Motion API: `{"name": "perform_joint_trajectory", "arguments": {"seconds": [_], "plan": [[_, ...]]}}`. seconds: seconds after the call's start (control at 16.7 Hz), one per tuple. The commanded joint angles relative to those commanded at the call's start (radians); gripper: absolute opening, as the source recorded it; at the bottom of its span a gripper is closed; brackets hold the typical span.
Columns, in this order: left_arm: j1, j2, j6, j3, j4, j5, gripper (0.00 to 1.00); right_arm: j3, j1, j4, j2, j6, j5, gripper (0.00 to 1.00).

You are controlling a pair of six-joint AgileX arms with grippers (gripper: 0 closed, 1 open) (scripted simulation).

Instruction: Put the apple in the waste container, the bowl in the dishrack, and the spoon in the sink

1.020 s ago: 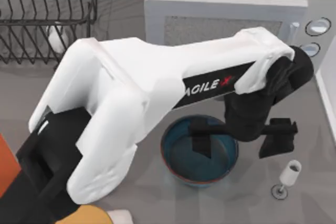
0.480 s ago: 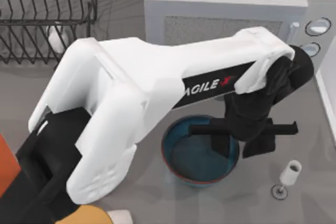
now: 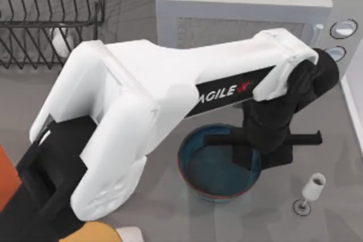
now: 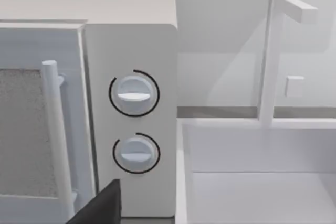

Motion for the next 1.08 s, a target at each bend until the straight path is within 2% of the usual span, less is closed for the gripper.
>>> {"name": "perform_joint_trajectory", "arguments": {"seconds": [0.36, 0.78, 1.08], "plan": [[-0.001, 0.005, -0.001, 0.038, -0.039, 0.0, 0.0, 0.0, 0.0, 0.0, 0.0, 0.0, 0.0, 1.0], [-0.003, 0.033, -0.003, 0.398, -0.362, 0.0, 0.0, 0.0, 0.0, 0.0, 0.0, 0.0, 0.0, 1.0], [-0.001, 0.035, -0.001, 0.467, -0.431, 0.0, 0.0, 0.0, 0.0, 0.0, 0.0, 0.0, 0.0, 1.0]]}}
